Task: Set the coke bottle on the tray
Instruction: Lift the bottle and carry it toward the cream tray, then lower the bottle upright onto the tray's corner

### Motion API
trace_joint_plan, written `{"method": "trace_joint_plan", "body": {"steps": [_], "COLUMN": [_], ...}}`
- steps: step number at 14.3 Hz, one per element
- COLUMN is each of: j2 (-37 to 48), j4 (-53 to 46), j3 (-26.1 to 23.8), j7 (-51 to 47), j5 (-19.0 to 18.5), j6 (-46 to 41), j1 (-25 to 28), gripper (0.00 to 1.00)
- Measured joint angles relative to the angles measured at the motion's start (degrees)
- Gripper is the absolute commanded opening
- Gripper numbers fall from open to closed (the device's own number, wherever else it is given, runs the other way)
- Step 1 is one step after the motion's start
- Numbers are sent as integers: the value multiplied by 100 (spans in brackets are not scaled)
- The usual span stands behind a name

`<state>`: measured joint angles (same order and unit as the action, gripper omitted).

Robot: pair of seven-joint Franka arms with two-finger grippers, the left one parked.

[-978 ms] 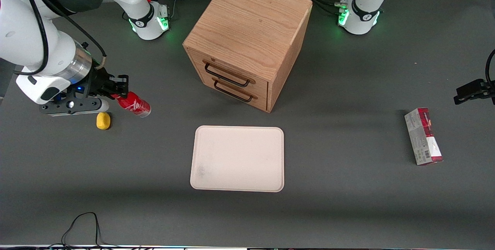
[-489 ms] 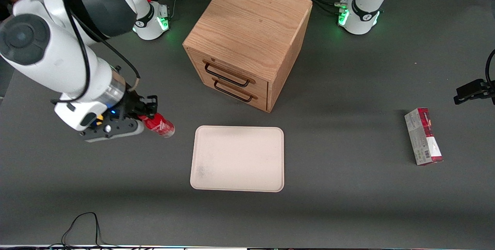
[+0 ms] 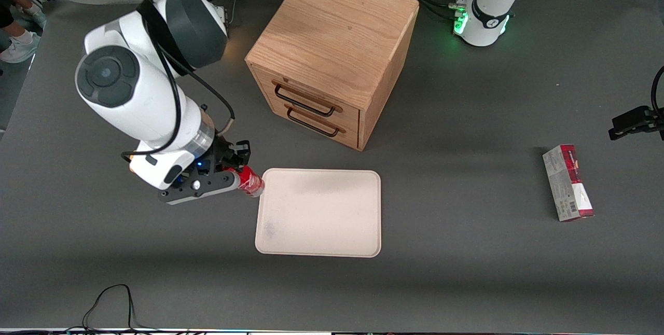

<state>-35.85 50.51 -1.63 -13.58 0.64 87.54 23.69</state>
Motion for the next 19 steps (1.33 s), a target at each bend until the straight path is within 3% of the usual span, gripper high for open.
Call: {"method": "trace_joint_plan", "body": {"steps": [12,18,19], "j2": [-1535,-1800,-1803], "j4": [-30,-32,-32], "j3": [47,48,48], "j7": [0,0,0], "j5": [-38,-42,-44], "j6": [1179,1420,1432], "j1": [-52,-60,-60], "gripper": [0,0,4]}}
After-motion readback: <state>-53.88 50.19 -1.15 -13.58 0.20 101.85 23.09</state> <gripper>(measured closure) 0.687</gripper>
